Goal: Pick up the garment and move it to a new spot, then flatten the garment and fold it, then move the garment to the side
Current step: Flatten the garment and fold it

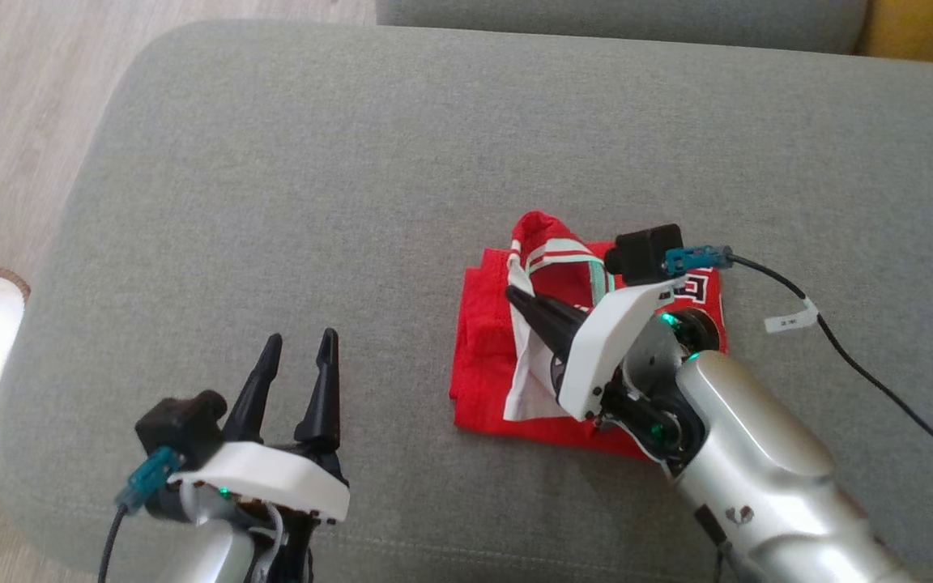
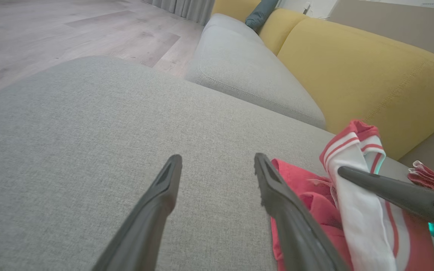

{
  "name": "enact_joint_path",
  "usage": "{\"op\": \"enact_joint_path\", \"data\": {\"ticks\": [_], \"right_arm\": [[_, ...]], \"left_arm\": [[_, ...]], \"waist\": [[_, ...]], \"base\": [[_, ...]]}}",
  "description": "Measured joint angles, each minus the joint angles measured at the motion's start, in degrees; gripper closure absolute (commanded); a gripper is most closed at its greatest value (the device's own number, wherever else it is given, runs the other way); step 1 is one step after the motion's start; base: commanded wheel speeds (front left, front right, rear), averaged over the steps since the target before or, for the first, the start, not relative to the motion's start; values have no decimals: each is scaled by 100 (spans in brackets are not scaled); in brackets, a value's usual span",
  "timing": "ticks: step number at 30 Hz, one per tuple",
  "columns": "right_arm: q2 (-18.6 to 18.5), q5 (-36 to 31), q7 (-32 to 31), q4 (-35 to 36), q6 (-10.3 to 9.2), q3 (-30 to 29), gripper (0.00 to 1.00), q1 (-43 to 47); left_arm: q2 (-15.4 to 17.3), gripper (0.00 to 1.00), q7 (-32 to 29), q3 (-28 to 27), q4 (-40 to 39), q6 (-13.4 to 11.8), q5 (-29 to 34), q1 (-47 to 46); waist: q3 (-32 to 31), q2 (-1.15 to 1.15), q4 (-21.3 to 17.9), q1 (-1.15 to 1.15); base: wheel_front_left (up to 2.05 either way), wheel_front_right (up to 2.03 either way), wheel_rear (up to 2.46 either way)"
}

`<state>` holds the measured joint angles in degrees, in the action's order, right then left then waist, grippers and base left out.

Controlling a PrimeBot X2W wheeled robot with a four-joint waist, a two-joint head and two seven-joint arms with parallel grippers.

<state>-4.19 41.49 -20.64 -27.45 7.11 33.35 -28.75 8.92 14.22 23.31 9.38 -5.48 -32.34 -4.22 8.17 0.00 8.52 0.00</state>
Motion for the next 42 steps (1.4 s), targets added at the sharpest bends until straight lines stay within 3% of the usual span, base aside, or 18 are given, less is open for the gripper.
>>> {"op": "enact_joint_path", "data": {"ticks": [1,2,3,8,17,32,33,34,35,38,42], "right_arm": [[0,41,89,-131,0,44,78,-59],[-2,90,175,-249,0,107,29,-119],[-3,167,259,-327,0,175,0,-165],[0,608,621,-513,0,593,0,-425],[0,767,1025,-356,0,831,0,-606],[-108,-498,1645,162,0,-815,0,-199],[-126,-599,1669,187,0,-938,20,-37],[-141,-708,1670,212,0,-1054,51,133],[-143,-804,1669,244,0,-1170,67,314],[-136,-998,1660,348,0,-1419,100,808],[-90,-1191,1536,464,0,-1561,100,1321]], "left_arm": [[-3,0,0,0,9,0,1,-5],[-8,0,0,0,19,1,1,-15],[-15,0,0,0,20,2,1,-27],[-20,0,1,-16,32,1,13,-70],[-19,0,7,-42,37,1,51,-59],[7,0,7,-60,-22,-8,60,162],[11,0,7,-60,-26,-8,60,168],[12,0,7,-59,-32,-11,60,169],[14,0,7,-59,-44,-15,60,169],[22,0,7,-56,-70,-15,59,169],[32,0,7,-52,-79,-18,59,170]], "waist": [[5,0,15,0],[9,0,28,0],[11,0,40,0],[-2,0,-15,0],[-126,0,-271,0],[-344,0,-583,0],[-348,0,-593,0],[-353,0,-600,0],[-356,0,-604,0],[-357,0,-606,0],[-339,0,-583,0]], "base": [[0,0,0],[0,0,0],[0,0,0],[0,0,0],[0,0,0],[0,0,0],[0,0,0],[0,0,0],[0,0,0],[0,0,0],[0,0,0]]}}
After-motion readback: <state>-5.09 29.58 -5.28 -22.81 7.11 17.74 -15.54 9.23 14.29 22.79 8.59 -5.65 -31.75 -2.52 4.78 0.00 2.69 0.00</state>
